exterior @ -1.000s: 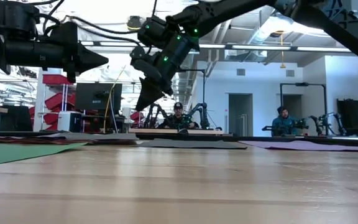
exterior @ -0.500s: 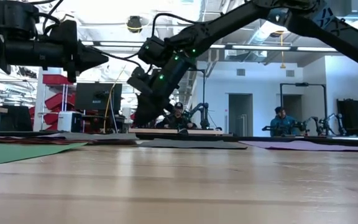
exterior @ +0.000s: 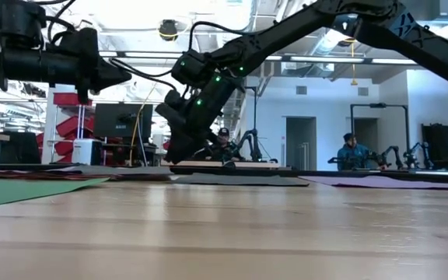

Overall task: Organize paper
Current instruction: Stack the left black paper on the other black paper

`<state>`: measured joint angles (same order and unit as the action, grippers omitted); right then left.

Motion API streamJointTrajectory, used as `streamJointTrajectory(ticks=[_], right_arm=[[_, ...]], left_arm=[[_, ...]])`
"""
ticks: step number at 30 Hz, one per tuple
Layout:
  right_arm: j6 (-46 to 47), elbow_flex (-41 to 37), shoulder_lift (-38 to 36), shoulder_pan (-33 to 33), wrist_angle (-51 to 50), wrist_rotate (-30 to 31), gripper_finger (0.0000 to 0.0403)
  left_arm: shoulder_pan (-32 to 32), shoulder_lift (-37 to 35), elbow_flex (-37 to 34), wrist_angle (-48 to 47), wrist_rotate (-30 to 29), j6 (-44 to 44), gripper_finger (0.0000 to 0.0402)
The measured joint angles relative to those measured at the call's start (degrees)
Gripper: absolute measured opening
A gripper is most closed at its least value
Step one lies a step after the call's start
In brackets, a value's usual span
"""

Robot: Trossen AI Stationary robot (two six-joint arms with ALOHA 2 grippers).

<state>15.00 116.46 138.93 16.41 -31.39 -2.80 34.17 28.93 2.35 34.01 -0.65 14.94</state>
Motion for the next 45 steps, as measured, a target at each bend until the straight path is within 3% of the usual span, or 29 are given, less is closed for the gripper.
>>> streamJointTrajectory(ticks=[10, 23, 45], right_arm=[[3.88, 0.00, 0.00, -1.85, -4.25, -0.11, 0.0092], [7.69, -0.04, 1.06, -1.64, -1.82, 1.19, 0.0175], [14.90, -0.02, 1.01, -2.63, -2.40, 0.30, 0.0153]], left_arm=[[0.00, -4.47, 0.00, -1.98, 1.96, 1.02, 0.0000], [0.00, -5.75, 0.00, -3.78, 2.00, 0.80, 0.0000], [-0.01, -5.75, -0.01, -3.91, 2.02, 0.72, 0.0000]])
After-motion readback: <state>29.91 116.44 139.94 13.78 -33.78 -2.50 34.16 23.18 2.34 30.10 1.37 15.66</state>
